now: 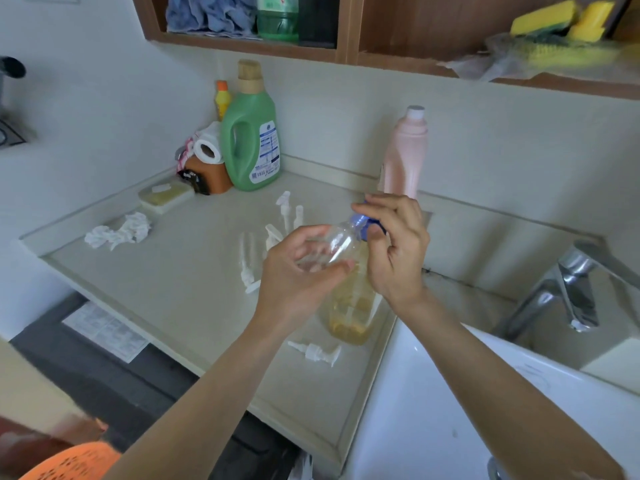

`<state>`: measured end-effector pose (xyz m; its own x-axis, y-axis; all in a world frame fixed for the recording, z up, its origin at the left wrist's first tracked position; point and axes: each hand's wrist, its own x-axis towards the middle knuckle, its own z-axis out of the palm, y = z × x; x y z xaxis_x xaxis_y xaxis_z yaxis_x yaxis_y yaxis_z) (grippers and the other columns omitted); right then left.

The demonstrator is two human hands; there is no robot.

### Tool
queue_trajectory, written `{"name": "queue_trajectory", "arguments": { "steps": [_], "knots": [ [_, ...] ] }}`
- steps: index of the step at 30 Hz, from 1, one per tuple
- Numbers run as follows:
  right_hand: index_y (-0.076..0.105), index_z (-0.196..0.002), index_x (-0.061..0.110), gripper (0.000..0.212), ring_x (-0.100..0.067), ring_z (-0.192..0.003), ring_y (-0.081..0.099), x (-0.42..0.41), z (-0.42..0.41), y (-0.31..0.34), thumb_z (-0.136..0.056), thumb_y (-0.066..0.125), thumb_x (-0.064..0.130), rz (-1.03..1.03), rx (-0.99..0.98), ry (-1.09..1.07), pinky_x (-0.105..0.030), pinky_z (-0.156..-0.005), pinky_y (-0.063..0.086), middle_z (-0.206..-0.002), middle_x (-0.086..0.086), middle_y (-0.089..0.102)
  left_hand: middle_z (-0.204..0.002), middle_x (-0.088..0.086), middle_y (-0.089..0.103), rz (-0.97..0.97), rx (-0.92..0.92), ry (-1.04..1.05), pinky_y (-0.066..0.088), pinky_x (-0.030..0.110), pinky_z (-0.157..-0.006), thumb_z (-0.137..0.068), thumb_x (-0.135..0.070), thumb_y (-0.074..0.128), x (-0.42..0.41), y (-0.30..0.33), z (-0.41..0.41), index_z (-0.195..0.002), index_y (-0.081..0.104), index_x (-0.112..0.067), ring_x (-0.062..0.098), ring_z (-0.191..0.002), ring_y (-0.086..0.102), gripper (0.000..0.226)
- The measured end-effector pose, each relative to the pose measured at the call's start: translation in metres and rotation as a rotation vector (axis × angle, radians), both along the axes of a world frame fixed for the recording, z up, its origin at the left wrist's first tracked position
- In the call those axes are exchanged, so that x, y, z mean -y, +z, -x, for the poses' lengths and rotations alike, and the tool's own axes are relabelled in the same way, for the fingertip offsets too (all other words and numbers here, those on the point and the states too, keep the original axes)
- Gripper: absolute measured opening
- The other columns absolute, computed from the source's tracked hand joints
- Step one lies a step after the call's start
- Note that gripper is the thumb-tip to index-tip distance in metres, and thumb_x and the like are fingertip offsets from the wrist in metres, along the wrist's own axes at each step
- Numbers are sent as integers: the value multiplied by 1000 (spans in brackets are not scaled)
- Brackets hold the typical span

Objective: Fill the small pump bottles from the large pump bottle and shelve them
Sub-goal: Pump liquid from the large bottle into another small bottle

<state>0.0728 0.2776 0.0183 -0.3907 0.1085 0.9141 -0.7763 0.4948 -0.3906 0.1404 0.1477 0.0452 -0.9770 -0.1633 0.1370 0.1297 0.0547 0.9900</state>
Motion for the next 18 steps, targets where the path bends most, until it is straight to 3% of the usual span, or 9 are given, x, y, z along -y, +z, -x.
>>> {"name": "queue_trajectory", "arguments": {
  "steps": [3,5,10,14,16,18],
  "knots": [
    [73,-95,2,33,-19,-99,57,-1,-5,6,-83,43,5,-15,55,12,-18,-92,40,-98,-12,64,-97,4,70,7,-25,-11,46,18,-58,-70,1,76,0,4,-2,-94,63,-34,4,-60,59,44],
    [72,-100,2,33,-19,-102,57,-6,-7,13,-86,42,7,-44,79,41,-20,-93,42,-106,-10,62,-97,5,70,12,-56,-26,47,14,-60,-70,5,75,0,8,-4,-98,62,-29,1,-59,59,46],
    [69,-108,-1,36,-29,-106,61,-17,-6,25,-94,40,15,-107,110,123,-41,-94,48,-113,-9,62,-101,6,69,4,-117,-44,49,15,-68,-69,8,77,0,12,-5,-102,61,-31,11,-66,61,53],
    [67,-110,-4,39,-32,-110,58,-13,-5,13,-98,41,22,-95,44,103,-31,-97,44,-115,-9,58,-104,2,68,-37,-149,-43,50,14,-70,-69,5,79,-2,10,-5,-109,60,-28,7,-68,62,56],
    [68,-106,-5,44,-31,-108,57,-6,-2,7,-100,39,28,-53,-8,93,-32,-96,44,-112,-10,59,-104,-3,69,-20,-145,-25,49,12,-73,-68,3,81,-2,6,-3,-113,61,-27,1,-73,63,57],
    [71,-98,-3,34,-28,-102,59,0,0,2,-93,44,17,-5,-24,54,-36,-92,47,-104,-12,64,-107,-7,67,-11,-113,-14,47,10,-75,-69,3,80,-2,1,-2,-117,63,-20,-7,-88,63,56]
  ]
}}
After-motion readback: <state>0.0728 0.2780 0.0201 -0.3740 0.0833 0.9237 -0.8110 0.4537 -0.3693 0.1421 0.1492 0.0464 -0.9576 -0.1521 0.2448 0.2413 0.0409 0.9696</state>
